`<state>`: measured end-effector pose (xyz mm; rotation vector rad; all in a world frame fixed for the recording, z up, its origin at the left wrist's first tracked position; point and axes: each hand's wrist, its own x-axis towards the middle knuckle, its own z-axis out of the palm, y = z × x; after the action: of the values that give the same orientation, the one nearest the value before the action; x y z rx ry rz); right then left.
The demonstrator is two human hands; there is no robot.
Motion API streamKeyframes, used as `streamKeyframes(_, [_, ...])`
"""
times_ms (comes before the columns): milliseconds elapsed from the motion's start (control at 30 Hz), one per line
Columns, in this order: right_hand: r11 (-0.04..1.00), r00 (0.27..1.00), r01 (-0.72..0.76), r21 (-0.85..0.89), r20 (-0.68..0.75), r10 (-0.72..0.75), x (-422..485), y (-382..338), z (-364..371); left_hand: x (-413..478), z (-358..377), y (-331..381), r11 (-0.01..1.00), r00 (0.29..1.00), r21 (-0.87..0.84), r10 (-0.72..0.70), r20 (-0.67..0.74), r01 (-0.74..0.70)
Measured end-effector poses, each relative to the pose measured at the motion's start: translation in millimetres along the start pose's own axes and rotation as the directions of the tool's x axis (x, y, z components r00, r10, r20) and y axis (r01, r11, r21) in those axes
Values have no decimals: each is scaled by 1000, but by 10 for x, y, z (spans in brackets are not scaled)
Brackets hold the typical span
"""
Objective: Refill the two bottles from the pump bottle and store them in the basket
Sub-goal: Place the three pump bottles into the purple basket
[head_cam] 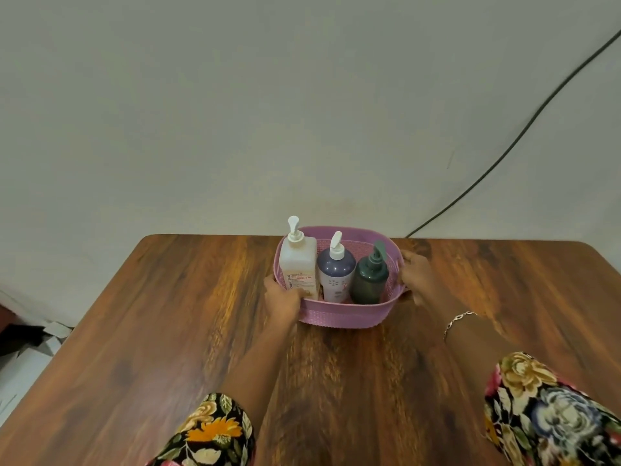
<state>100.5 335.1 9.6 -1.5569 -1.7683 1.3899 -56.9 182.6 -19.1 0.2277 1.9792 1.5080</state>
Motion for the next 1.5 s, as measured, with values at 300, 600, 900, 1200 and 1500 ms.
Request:
streamKeyframes(300, [1000, 1000, -2, -20, -2, 2, 160, 70, 27, 60, 35, -118, 1000, 1000, -6, -2, 7, 2])
streamKeyframes(600, [1000, 1000, 11, -14, -1, -11, 189, 125, 47, 21, 15, -93, 999, 999, -52, 0, 49, 3])
streamKeyframes(900, [999, 1000, 19, 42, -2, -18, 268, 19, 37, 107, 89, 60, 998, 1000, -64, 19, 18, -17])
streamKeyframes(1200, [999, 999, 34, 10, 3, -34, 475, -47, 21, 291, 190, 120, 999, 999, -21, 27, 38, -26])
streamKeyframes(1500, [998, 999, 46, -42, -17, -47, 501, -13, 44, 379, 114, 13, 990, 993, 103, 86, 79, -94])
